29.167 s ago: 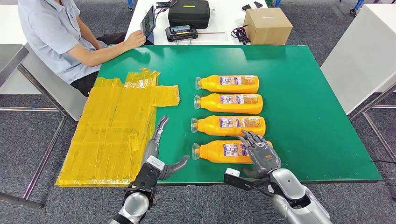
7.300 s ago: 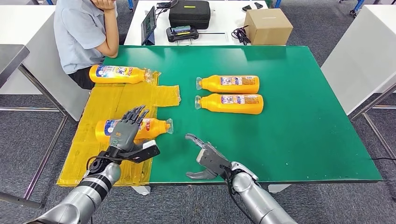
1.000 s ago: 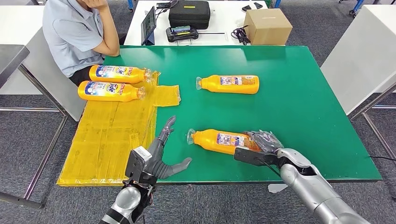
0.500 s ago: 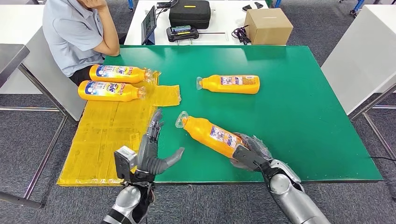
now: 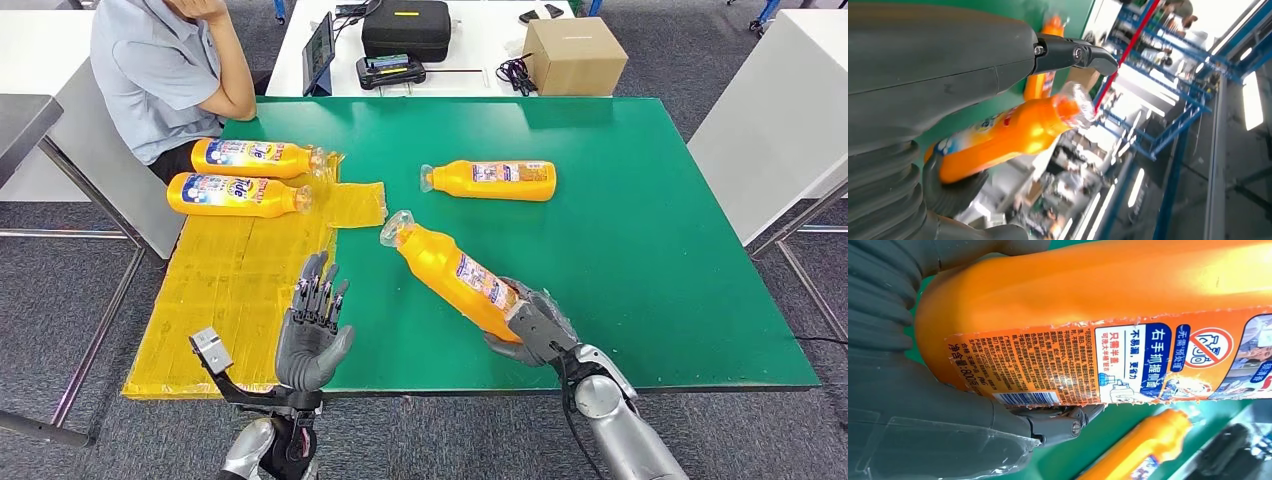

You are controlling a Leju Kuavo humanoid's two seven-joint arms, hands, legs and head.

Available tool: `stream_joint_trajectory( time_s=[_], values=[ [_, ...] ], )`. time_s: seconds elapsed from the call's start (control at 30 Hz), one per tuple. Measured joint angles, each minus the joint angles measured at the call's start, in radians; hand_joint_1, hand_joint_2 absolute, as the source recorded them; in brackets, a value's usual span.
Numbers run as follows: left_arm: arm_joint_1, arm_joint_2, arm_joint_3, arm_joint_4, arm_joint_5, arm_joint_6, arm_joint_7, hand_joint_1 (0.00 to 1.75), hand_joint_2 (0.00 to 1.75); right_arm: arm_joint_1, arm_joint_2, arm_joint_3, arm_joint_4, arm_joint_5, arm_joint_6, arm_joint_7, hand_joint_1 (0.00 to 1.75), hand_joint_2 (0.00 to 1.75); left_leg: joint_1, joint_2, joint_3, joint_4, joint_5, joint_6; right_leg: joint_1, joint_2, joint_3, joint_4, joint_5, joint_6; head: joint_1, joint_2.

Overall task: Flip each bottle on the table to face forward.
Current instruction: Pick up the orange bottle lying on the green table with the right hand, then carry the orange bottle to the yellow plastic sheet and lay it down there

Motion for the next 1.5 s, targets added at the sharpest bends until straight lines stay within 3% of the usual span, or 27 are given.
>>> stream_joint_trajectory(
  time_s=[0.17, 0.33, 0.8, 1.17, 1.2, 1.3, 1.33, 1.5],
  values=[
    [-0.011, 0.000, 0.005, 0.047, 0.004, -0.106, -0.021, 0.00, 1.75, 0.000, 0.021, 0.006, -0.023, -0.052, 0.120, -0.055, 1.75, 1.75, 0.000, 0.000, 0.000, 0.000, 0.000, 0.000, 0.000, 0.000, 0.000, 0.000, 0.000, 0.000, 0.000, 0.000],
    [-0.055, -0.006, 0.009, 0.119, -0.018, -0.152, -0.055, 0.00, 1.75, -0.003, 0.033, 0.048, -0.024, -0.072, 0.202, -0.108, 1.75, 1.75, 0.000, 0.000, 0.000, 0.000, 0.000, 0.000, 0.000, 0.000, 0.000, 0.000, 0.000, 0.000, 0.000, 0.000],
    [-0.147, -0.030, 0.012, 0.284, -0.130, -0.078, -0.065, 0.00, 1.75, -0.043, 0.059, 0.141, 0.000, -0.061, 0.194, -0.121, 1.75, 1.75, 0.000, 0.000, 0.000, 0.000, 0.000, 0.000, 0.000, 0.000, 0.000, 0.000, 0.000, 0.000, 0.000, 0.000],
    [-0.171, -0.045, -0.003, 0.351, -0.137, -0.106, -0.079, 0.01, 1.75, -0.090, 0.083, 0.180, 0.059, -0.067, 0.191, -0.124, 1.75, 1.75, 0.000, 0.000, 0.000, 0.000, 0.000, 0.000, 0.000, 0.000, 0.000, 0.000, 0.000, 0.000, 0.000, 0.000],
    [-0.171, -0.045, -0.004, 0.351, -0.137, -0.106, -0.081, 0.37, 1.75, -0.093, 0.085, 0.182, 0.066, -0.067, 0.192, -0.124, 1.75, 1.75, 0.000, 0.000, 0.000, 0.000, 0.000, 0.000, 0.000, 0.000, 0.000, 0.000, 0.000, 0.000, 0.000, 0.000],
    [-0.173, -0.045, -0.005, 0.351, -0.138, -0.099, -0.089, 1.67, 1.75, -0.104, 0.090, 0.189, 0.094, -0.067, 0.191, -0.125, 1.74, 1.75, 0.000, 0.000, 0.000, 0.000, 0.000, 0.000, 0.000, 0.000, 0.000, 0.000, 0.000, 0.000, 0.000, 0.000],
    [-0.173, -0.045, -0.004, 0.351, -0.138, -0.093, -0.093, 1.75, 1.75, -0.107, 0.092, 0.192, 0.104, -0.067, 0.189, -0.125, 1.73, 1.75, 0.000, 0.000, 0.000, 0.000, 0.000, 0.000, 0.000, 0.000, 0.000, 0.000, 0.000, 0.000, 0.000, 0.000],
    [-0.170, -0.045, 0.000, 0.346, -0.129, -0.074, -0.110, 1.75, 1.75, -0.119, 0.095, 0.198, 0.145, -0.063, 0.177, -0.125, 1.55, 1.75, 0.000, 0.000, 0.000, 0.000, 0.000, 0.000, 0.000, 0.000, 0.000, 0.000, 0.000, 0.000, 0.000, 0.000]
  ],
)
